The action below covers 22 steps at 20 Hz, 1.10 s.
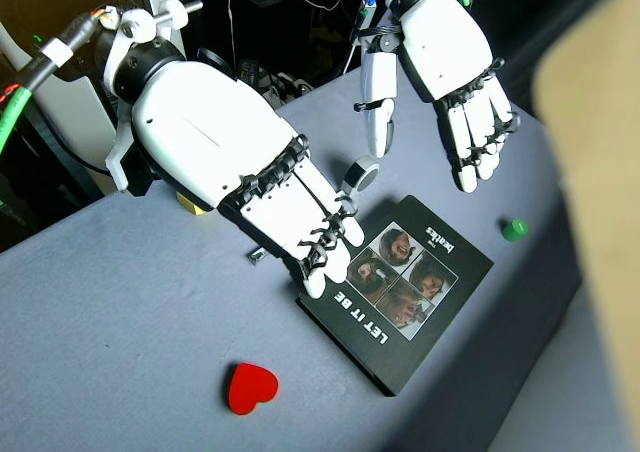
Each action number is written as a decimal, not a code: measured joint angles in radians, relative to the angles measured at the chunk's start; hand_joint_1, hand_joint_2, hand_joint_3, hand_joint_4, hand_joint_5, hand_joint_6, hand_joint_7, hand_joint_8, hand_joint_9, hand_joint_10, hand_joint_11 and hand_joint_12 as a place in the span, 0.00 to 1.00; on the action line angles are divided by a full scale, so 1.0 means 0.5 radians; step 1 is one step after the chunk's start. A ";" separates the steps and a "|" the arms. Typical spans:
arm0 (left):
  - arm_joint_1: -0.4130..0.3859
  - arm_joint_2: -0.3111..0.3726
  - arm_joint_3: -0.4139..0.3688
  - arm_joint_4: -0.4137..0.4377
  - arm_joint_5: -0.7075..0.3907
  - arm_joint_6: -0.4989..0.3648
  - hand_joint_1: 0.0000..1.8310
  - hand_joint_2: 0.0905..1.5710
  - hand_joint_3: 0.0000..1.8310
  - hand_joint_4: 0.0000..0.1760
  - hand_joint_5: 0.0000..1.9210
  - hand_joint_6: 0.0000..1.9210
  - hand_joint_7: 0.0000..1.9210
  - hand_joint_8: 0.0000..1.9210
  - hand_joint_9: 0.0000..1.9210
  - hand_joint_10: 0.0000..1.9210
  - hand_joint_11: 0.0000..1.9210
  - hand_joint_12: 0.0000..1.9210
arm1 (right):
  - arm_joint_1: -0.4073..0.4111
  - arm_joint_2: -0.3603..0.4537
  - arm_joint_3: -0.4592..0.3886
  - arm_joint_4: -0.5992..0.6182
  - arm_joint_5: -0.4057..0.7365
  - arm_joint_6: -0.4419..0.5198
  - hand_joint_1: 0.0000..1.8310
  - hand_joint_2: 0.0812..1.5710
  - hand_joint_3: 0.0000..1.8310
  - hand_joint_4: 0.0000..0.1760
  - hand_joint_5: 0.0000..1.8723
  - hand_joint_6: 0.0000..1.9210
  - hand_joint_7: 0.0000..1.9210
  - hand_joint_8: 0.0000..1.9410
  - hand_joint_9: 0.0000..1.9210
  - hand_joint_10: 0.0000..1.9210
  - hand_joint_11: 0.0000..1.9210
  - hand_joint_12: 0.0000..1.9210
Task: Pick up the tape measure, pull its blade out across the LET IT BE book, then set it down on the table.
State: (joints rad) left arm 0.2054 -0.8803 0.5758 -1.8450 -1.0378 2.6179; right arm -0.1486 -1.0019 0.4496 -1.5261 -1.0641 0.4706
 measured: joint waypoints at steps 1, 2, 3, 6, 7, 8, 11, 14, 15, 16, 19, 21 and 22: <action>0.000 0.011 0.024 0.005 0.040 0.016 0.32 0.60 0.00 0.27 0.12 0.00 0.14 0.00 0.13 0.00 0.00 0.36 | 0.000 0.000 0.000 -0.004 -0.003 -0.002 0.07 0.72 0.00 0.09 0.12 0.00 0.12 0.00 0.10 0.00 0.00 0.36; 0.000 0.041 0.041 0.005 0.076 0.027 0.38 0.60 0.00 0.15 0.12 0.00 0.14 0.00 0.13 0.00 0.00 0.38 | 0.000 0.000 0.000 -0.004 0.001 -0.001 0.07 0.72 0.00 0.08 0.12 0.00 0.13 0.00 0.10 0.00 0.00 0.36; 0.000 0.062 0.050 -0.003 0.096 0.074 0.42 0.60 0.00 0.08 0.13 0.00 0.15 0.00 0.14 0.00 0.00 0.39 | -0.001 0.000 0.000 -0.002 0.001 -0.003 0.07 0.72 0.00 0.08 0.12 0.00 0.13 0.00 0.10 0.00 0.00 0.36; -0.014 0.096 0.092 -0.061 0.110 0.224 0.45 0.61 0.00 0.00 0.15 0.01 0.15 0.00 0.14 0.00 0.01 0.40 | -0.018 -0.005 -0.001 -0.002 0.001 -0.017 0.07 0.72 0.00 0.07 0.14 0.00 0.15 0.01 0.12 0.01 0.00 0.37; -0.014 0.121 0.112 -0.066 0.168 0.224 0.45 0.61 0.00 0.00 0.15 0.01 0.15 0.00 0.14 0.00 0.01 0.40 | -0.021 -0.005 -0.001 -0.005 0.002 -0.016 0.07 0.72 0.00 0.07 0.14 0.00 0.15 0.01 0.12 0.01 0.00 0.37; -0.010 0.156 0.146 -0.068 0.278 0.220 0.49 0.61 0.00 0.00 0.16 0.01 0.15 0.00 0.14 0.00 0.02 0.40 | -0.021 -0.004 0.000 -0.003 -0.001 -0.017 0.08 0.72 0.00 0.07 0.14 0.00 0.16 0.00 0.13 0.01 0.00 0.39; 0.066 0.250 0.285 0.025 0.645 -0.080 0.54 0.62 0.00 0.00 0.17 0.00 0.15 0.00 0.13 0.00 0.01 0.42 | -0.021 -0.004 -0.001 -0.002 0.001 -0.016 0.08 0.72 0.00 0.07 0.14 0.00 0.17 0.00 0.14 0.00 0.00 0.42; 0.192 0.295 0.376 0.638 0.954 -0.774 0.54 0.62 0.00 0.00 0.17 0.00 0.15 0.00 0.13 0.00 0.01 0.42 | -0.023 -0.005 -0.001 -0.004 0.008 -0.015 0.08 0.72 0.00 0.08 0.13 0.00 0.17 0.00 0.14 0.00 0.00 0.42; 0.249 0.302 0.421 1.073 1.097 -1.196 0.54 0.62 0.00 0.00 0.17 0.00 0.15 0.00 0.14 0.00 0.00 0.42 | -0.023 -0.005 -0.001 -0.005 0.011 -0.015 0.08 0.72 0.00 0.08 0.13 0.00 0.16 0.00 0.14 0.00 0.00 0.42; 0.280 0.310 0.454 1.339 1.214 -1.510 0.54 0.62 0.00 0.00 0.18 0.00 0.16 0.00 0.14 0.00 0.00 0.42 | -0.023 -0.004 -0.001 -0.005 0.012 -0.015 0.08 0.72 0.00 0.07 0.14 0.00 0.16 0.00 0.14 0.00 0.00 0.44; 0.331 0.388 0.466 2.208 1.626 -2.387 0.55 0.62 0.00 0.00 0.19 0.00 0.17 0.00 0.15 0.00 0.00 0.42 | -0.032 -0.004 -0.006 -0.008 0.009 -0.017 0.08 0.72 0.00 0.07 0.14 0.00 0.16 0.00 0.15 0.00 0.00 0.45; 0.354 0.451 0.464 2.753 1.727 -2.888 0.56 0.62 0.00 0.00 0.20 0.01 0.18 0.01 0.16 0.01 0.01 0.43 | -0.037 -0.004 -0.019 -0.002 0.014 -0.024 0.08 0.72 0.00 0.07 0.14 0.00 0.17 0.00 0.15 0.00 0.00 0.46; 0.377 0.474 0.464 2.993 1.752 -3.135 0.56 0.62 0.00 0.00 0.21 0.01 0.18 0.01 0.16 0.01 0.01 0.43 | -0.037 -0.004 -0.019 0.002 0.014 -0.025 0.08 0.72 0.00 0.07 0.14 0.00 0.17 0.00 0.15 0.00 0.00 0.46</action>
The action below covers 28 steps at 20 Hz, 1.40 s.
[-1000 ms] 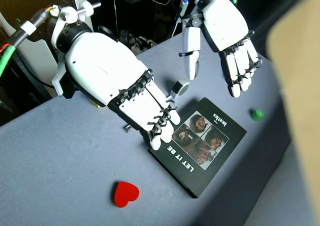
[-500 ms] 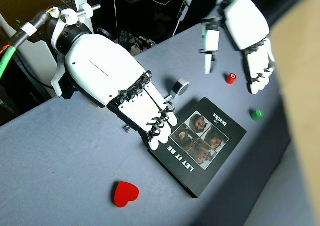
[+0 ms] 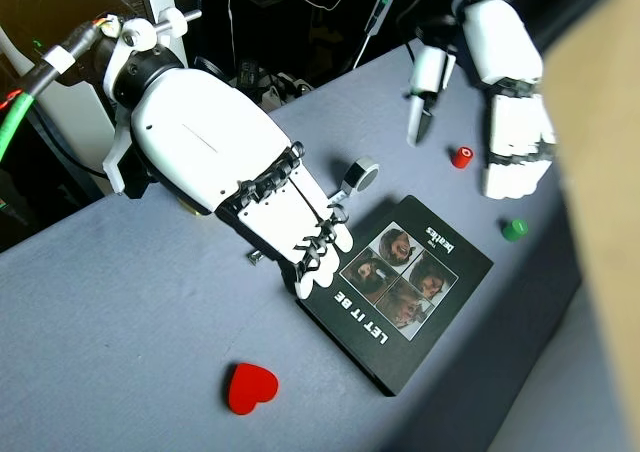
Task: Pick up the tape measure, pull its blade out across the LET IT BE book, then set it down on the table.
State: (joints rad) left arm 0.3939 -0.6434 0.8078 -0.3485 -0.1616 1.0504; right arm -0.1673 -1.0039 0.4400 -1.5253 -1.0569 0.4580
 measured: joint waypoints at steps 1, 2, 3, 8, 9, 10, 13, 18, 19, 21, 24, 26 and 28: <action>0.027 0.018 -0.009 0.214 0.023 -0.225 0.56 0.62 0.00 0.00 0.21 0.01 0.18 0.01 0.16 0.01 0.01 0.43 | 0.000 0.000 0.001 -0.004 -0.001 0.000 0.08 0.72 0.00 0.07 0.14 0.00 0.17 0.00 0.15 0.00 0.00 0.46; 0.055 0.031 -0.028 0.279 0.018 -0.323 0.56 0.62 0.00 0.00 0.21 0.01 0.18 0.01 0.16 0.00 0.01 0.43 | 0.000 -0.001 0.000 -0.011 0.002 0.000 0.08 0.72 0.00 0.07 0.14 0.00 0.17 0.00 0.15 0.00 0.00 0.46; 0.105 0.046 -0.066 0.301 0.008 -0.382 0.56 0.62 0.00 0.00 0.21 0.01 0.18 0.01 0.16 0.00 0.01 0.43 | 0.000 -0.001 0.000 -0.011 0.004 0.000 0.08 0.72 0.00 0.07 0.14 0.00 0.17 0.00 0.15 0.00 0.00 0.45; 0.643 0.074 -0.151 0.517 -0.341 -0.862 0.57 0.62 0.00 0.00 0.22 0.01 0.19 0.00 0.16 0.00 0.02 0.43 | 0.000 0.002 -0.002 -0.008 -0.006 -0.010 0.08 0.73 0.00 0.08 0.14 0.00 0.16 0.00 0.14 0.00 0.00 0.44; 0.745 0.074 -0.162 0.527 -0.441 -0.920 0.57 0.62 0.00 0.00 0.22 0.01 0.19 0.01 0.16 0.00 0.02 0.43 | -0.001 0.001 -0.004 -0.009 -0.004 -0.014 0.08 0.73 0.00 0.07 0.14 0.00 0.16 0.00 0.14 0.00 0.00 0.44; 0.861 0.072 -0.170 0.561 -0.587 -1.000 0.57 0.62 0.00 0.00 0.22 0.01 0.19 0.00 0.16 0.00 0.02 0.43 | -0.007 -0.004 -0.004 -0.011 -0.003 -0.015 0.08 0.73 0.00 0.07 0.14 0.00 0.16 0.00 0.14 0.00 0.00 0.45; 1.175 -0.011 -0.154 0.600 -0.993 -1.166 0.57 0.62 0.00 0.00 0.22 0.00 0.19 0.00 0.16 0.00 0.02 0.43 | -0.016 -0.005 -0.004 -0.001 0.002 -0.024 0.08 0.73 0.00 0.08 0.13 0.00 0.16 0.00 0.14 0.00 0.00 0.44; 1.456 -0.183 -0.021 0.606 -1.440 -1.342 0.58 0.62 0.00 0.00 0.22 0.00 0.19 0.00 0.16 0.00 0.03 0.43 | -0.015 -0.010 -0.004 -0.008 -0.005 -0.025 0.10 0.72 0.00 0.08 0.13 0.00 0.16 0.00 0.15 0.00 0.00 0.43; 1.560 -0.333 0.110 0.594 -1.641 -1.437 0.58 0.62 0.00 0.00 0.21 0.00 0.19 0.00 0.16 0.00 0.02 0.43 | -0.015 -0.013 -0.004 -0.009 -0.007 -0.026 0.10 0.72 0.00 0.08 0.13 0.00 0.16 0.00 0.15 0.00 0.00 0.44; 1.580 -0.372 0.142 0.610 -1.667 -1.486 0.58 0.62 0.00 0.00 0.21 0.00 0.19 0.00 0.16 0.00 0.02 0.43 | -0.015 -0.013 -0.004 -0.009 -0.007 -0.027 0.10 0.72 0.00 0.08 0.13 0.00 0.16 0.00 0.15 0.00 0.00 0.44; 1.672 -0.452 0.214 0.616 -1.763 -1.510 0.58 0.62 0.00 0.00 0.21 0.00 0.19 0.00 0.17 0.00 0.02 0.43 | -0.015 -0.013 -0.004 -0.009 -0.001 -0.029 0.10 0.73 0.00 0.08 0.13 0.00 0.15 0.00 0.15 0.00 0.00 0.43; 1.699 -0.486 0.240 0.611 -1.791 -1.513 0.58 0.62 0.00 0.00 0.21 0.00 0.19 0.00 0.17 0.00 0.02 0.43 | -0.015 -0.013 -0.004 -0.009 0.019 -0.031 0.10 0.73 0.00 0.08 0.13 0.00 0.15 0.00 0.15 0.00 0.00 0.43; 1.718 -0.520 0.266 0.623 -1.810 -1.513 0.59 0.62 0.00 0.00 0.21 0.00 0.19 0.00 0.17 0.00 0.02 0.43 | -0.012 -0.013 -0.004 -0.008 0.032 -0.031 0.10 0.73 0.00 0.08 0.14 0.00 0.16 0.00 0.15 0.00 0.00 0.44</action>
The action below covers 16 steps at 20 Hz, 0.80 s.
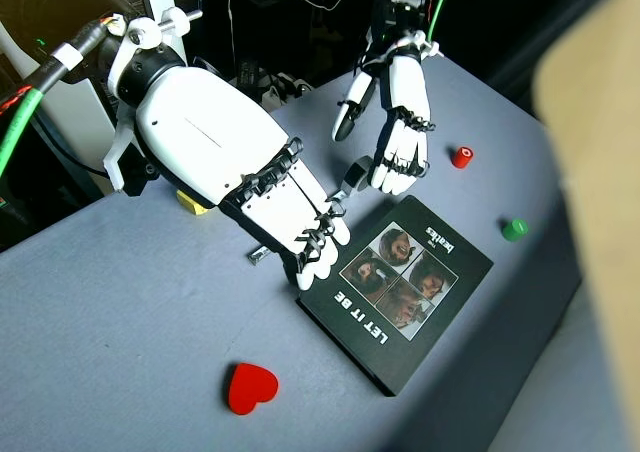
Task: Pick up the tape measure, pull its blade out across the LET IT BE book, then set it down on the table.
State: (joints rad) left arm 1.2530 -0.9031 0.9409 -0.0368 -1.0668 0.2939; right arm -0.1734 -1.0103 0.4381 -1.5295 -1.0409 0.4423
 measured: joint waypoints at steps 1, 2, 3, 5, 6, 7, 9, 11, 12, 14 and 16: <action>0.002 -0.023 0.016 -0.002 -0.003 -0.001 0.59 0.62 0.00 0.00 0.21 0.00 0.19 0.00 0.17 0.00 0.02 0.43 | -0.001 0.000 0.000 -0.002 0.001 0.001 0.10 0.73 0.00 0.07 0.14 0.00 0.16 0.00 0.15 0.00 0.00 0.45; 0.006 -0.036 0.034 0.002 -0.005 -0.002 0.59 0.62 0.00 0.00 0.20 0.00 0.19 0.00 0.17 0.00 0.02 0.43 | -0.001 0.000 0.000 -0.002 0.005 0.001 0.10 0.73 0.00 0.08 0.14 0.00 0.16 0.00 0.14 0.00 0.00 0.45; 0.006 -0.045 0.050 0.007 -0.006 -0.002 0.59 0.62 0.00 0.00 0.20 0.00 0.19 0.00 0.17 0.00 0.03 0.43 | -0.001 0.000 0.000 -0.002 0.008 0.001 0.10 0.73 0.00 0.08 0.14 0.00 0.16 0.00 0.14 0.00 0.00 0.45; 0.011 -0.060 0.079 -0.008 -0.008 -0.001 0.59 0.62 0.00 0.00 0.19 0.00 0.19 0.00 0.17 0.00 0.03 0.43 | -0.001 0.000 0.000 -0.002 0.008 0.000 0.10 0.73 0.00 0.08 0.14 0.00 0.16 0.00 0.14 0.00 0.00 0.44; 0.021 -0.063 0.099 0.006 -0.012 -0.001 0.59 0.62 0.00 0.00 0.20 0.00 0.19 0.00 0.17 0.00 0.03 0.42 | -0.001 0.000 0.000 -0.002 0.008 -0.001 0.10 0.73 0.00 0.08 0.14 0.00 0.16 0.00 0.14 0.00 0.00 0.44; 0.029 -0.079 0.110 -0.008 -0.016 -0.001 0.59 0.62 0.00 0.00 0.20 0.00 0.19 0.00 0.17 0.00 0.02 0.42 | -0.001 0.000 0.000 -0.002 0.008 -0.005 0.10 0.73 0.00 0.08 0.14 0.00 0.16 0.00 0.15 0.00 0.00 0.44; 0.047 -0.097 0.122 -0.007 -0.005 -0.001 0.59 0.62 0.00 0.00 0.20 0.00 0.19 0.00 0.17 0.00 0.02 0.42 | -0.001 0.000 0.000 -0.002 0.011 -0.005 0.10 0.73 0.00 0.08 0.14 0.00 0.16 0.00 0.15 0.00 0.00 0.44; 0.050 -0.123 0.142 0.012 -0.008 -0.003 0.59 0.62 0.00 0.00 0.20 0.00 0.20 0.00 0.18 0.00 0.03 0.42 | -0.001 0.000 0.000 -0.002 0.013 -0.006 0.10 0.73 0.00 0.08 0.14 0.00 0.17 0.00 0.15 0.00 0.00 0.43; 0.056 -0.128 0.146 0.008 -0.011 -0.003 0.59 0.62 0.00 0.00 0.21 0.00 0.20 0.00 0.18 0.00 0.03 0.42 | -0.001 0.000 -0.001 -0.002 0.016 -0.006 0.10 0.73 0.00 0.08 0.14 0.00 0.17 0.00 0.15 0.00 0.00 0.44; 0.069 -0.137 0.170 0.024 -0.011 -0.004 0.59 0.62 0.00 0.00 0.21 0.00 0.21 0.00 0.18 0.00 0.03 0.42 | -0.001 0.000 0.000 -0.002 0.014 -0.014 0.10 0.73 0.00 0.08 0.14 0.00 0.17 0.00 0.15 0.00 0.00 0.44; 0.075 -0.156 0.200 0.018 -0.007 -0.003 0.59 0.63 0.00 0.00 0.21 0.00 0.21 0.00 0.18 0.00 0.03 0.42 | -0.001 0.000 -0.001 -0.002 0.017 -0.017 0.10 0.73 0.00 0.08 0.14 0.00 0.17 0.00 0.16 0.00 0.00 0.44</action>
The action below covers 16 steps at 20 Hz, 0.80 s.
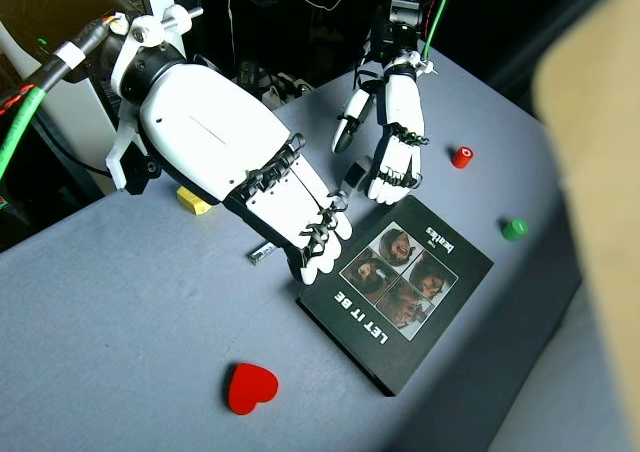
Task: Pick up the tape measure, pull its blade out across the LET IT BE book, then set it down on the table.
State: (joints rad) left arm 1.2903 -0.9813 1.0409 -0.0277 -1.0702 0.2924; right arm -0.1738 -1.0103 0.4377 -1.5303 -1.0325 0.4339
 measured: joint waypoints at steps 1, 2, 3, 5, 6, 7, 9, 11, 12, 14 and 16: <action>0.001 0.000 0.005 0.006 -0.001 0.000 0.59 0.63 0.00 0.00 0.21 0.00 0.21 0.00 0.18 0.00 0.03 0.42 | 0.000 0.000 0.000 0.000 0.000 0.000 0.10 0.73 0.00 0.08 0.14 0.00 0.17 0.00 0.16 0.00 0.00 0.44; 0.006 -0.002 0.018 0.020 -0.005 0.000 0.59 0.63 0.00 0.00 0.21 0.00 0.21 0.00 0.18 0.00 0.03 0.42 | 0.000 0.000 -0.001 0.000 0.000 0.000 0.10 0.72 0.00 0.08 0.14 0.00 0.17 0.00 0.15 0.00 0.00 0.44; 0.014 -0.004 0.024 0.019 -0.005 -0.001 0.59 0.63 0.00 0.00 0.21 0.00 0.21 0.00 0.18 0.00 0.03 0.42 | 0.000 0.000 -0.002 0.000 -0.002 -0.002 0.10 0.72 0.00 0.08 0.14 0.00 0.17 0.00 0.15 0.00 0.00 0.44; 0.023 -0.015 0.037 0.008 -0.005 0.000 0.59 0.63 0.00 0.00 0.21 0.00 0.21 0.00 0.18 0.00 0.04 0.42 | 0.000 0.000 -0.002 0.000 -0.002 -0.002 0.11 0.71 0.00 0.08 0.14 0.00 0.17 0.00 0.16 0.00 0.00 0.45; 0.023 -0.026 0.037 0.000 -0.005 0.000 0.59 0.63 0.00 0.00 0.21 0.00 0.21 0.00 0.18 0.00 0.04 0.42 | 0.000 0.000 -0.002 0.000 -0.002 -0.002 0.11 0.71 0.00 0.08 0.14 0.00 0.17 0.00 0.16 0.00 0.00 0.45; 0.023 -0.031 0.037 0.011 -0.001 0.003 0.59 0.63 0.00 0.00 0.21 0.00 0.21 0.00 0.18 0.00 0.04 0.42 | 0.000 0.000 -0.002 0.000 0.002 -0.003 0.11 0.71 0.00 0.08 0.14 0.00 0.17 0.00 0.16 0.00 0.00 0.46; 0.027 -0.034 0.039 0.015 0.000 0.015 0.59 0.63 0.00 0.00 0.21 0.00 0.21 0.00 0.19 0.00 0.04 0.42 | 0.000 0.000 -0.004 0.000 -0.001 -0.004 0.11 0.71 0.00 0.08 0.14 0.00 0.17 0.00 0.16 0.00 0.00 0.46; 0.026 -0.040 0.050 0.007 0.001 0.035 0.59 0.63 0.00 0.00 0.21 0.00 0.22 0.00 0.19 0.00 0.04 0.42 | 0.000 0.000 -0.004 0.000 -0.001 -0.004 0.11 0.71 0.00 0.08 0.14 0.00 0.17 0.00 0.16 0.00 0.00 0.47; 0.026 -0.040 0.053 0.004 0.002 0.044 0.59 0.63 0.00 0.00 0.22 0.00 0.22 0.01 0.19 0.00 0.05 0.42 | 0.000 0.000 -0.004 0.000 0.000 -0.004 0.11 0.71 0.00 0.08 0.14 0.00 0.17 0.00 0.16 0.00 0.00 0.47; 0.024 -0.053 0.062 -0.004 0.015 0.056 0.59 0.63 0.00 0.00 0.22 0.00 0.22 0.01 0.19 0.00 0.05 0.42 | 0.000 0.000 -0.005 0.000 -0.001 -0.004 0.11 0.71 0.00 0.08 0.14 0.00 0.17 0.00 0.17 0.00 0.00 0.47; 0.022 -0.060 0.063 -0.011 0.030 0.066 0.59 0.63 0.00 0.00 0.24 0.00 0.24 0.00 0.21 0.00 0.07 0.42 | 0.000 0.000 -0.006 0.000 0.001 -0.004 0.11 0.71 0.00 0.07 0.15 0.00 0.18 0.00 0.17 0.00 0.00 0.48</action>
State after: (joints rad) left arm 1.3014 -1.0115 1.0721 -0.0330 -1.0554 0.3256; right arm -0.1738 -1.0103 0.4347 -1.5303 -1.0321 0.4320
